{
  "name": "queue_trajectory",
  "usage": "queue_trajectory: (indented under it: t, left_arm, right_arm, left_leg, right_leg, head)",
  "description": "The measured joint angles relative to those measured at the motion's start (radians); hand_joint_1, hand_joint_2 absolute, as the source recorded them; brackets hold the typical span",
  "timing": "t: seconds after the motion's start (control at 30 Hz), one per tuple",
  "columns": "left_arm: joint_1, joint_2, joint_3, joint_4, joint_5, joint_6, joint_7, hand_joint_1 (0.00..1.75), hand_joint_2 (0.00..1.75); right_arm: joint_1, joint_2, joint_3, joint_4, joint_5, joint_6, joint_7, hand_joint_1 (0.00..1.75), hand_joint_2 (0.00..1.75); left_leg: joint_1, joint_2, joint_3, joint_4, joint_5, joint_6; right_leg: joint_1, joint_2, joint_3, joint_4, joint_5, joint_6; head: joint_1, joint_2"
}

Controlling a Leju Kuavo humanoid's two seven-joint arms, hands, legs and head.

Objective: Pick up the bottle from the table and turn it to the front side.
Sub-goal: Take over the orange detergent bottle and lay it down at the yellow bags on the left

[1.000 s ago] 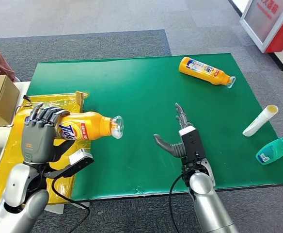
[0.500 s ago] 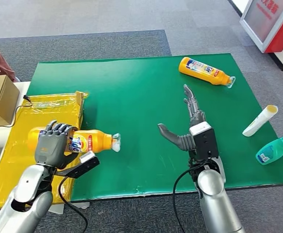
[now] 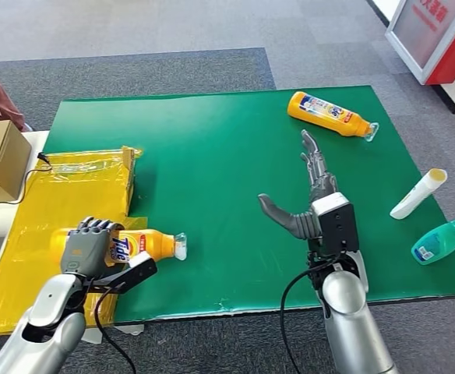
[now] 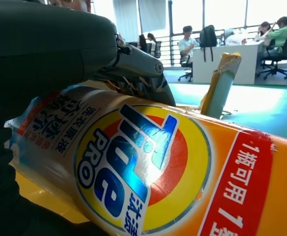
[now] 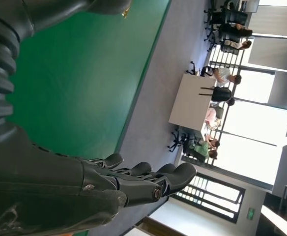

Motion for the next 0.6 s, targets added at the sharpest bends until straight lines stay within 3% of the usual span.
queue_trajectory:
  t: [0.33,0.6]
  left_arm:
    - [0.01,0.003,0.043,0.073,-0.087,0.021,0.068,1.75,1.75]
    - [0.017,0.0,0.086,0.088,-0.077,0.022,0.067,1.75,1.75]
  right_arm:
    - [0.003,-0.008,-0.011,-0.018,-0.009,-0.003,0.004,0.0,1.75]
    - [0.026,-0.019,-0.028,-0.035,-0.018,-0.001,0.005,0.0,1.75]
  left_leg:
    - [0.0,0.0,0.0,0.0,0.0,0.0]
    - [0.0,0.0,0.0,0.0,0.0,0.0]
  right_leg:
    - [0.0,0.0,0.0,0.0,0.0,0.0]
    - [0.0,0.0,0.0,0.0,0.0,0.0]
  head:
    - [0.0,0.0]
    - [0.0,0.0]
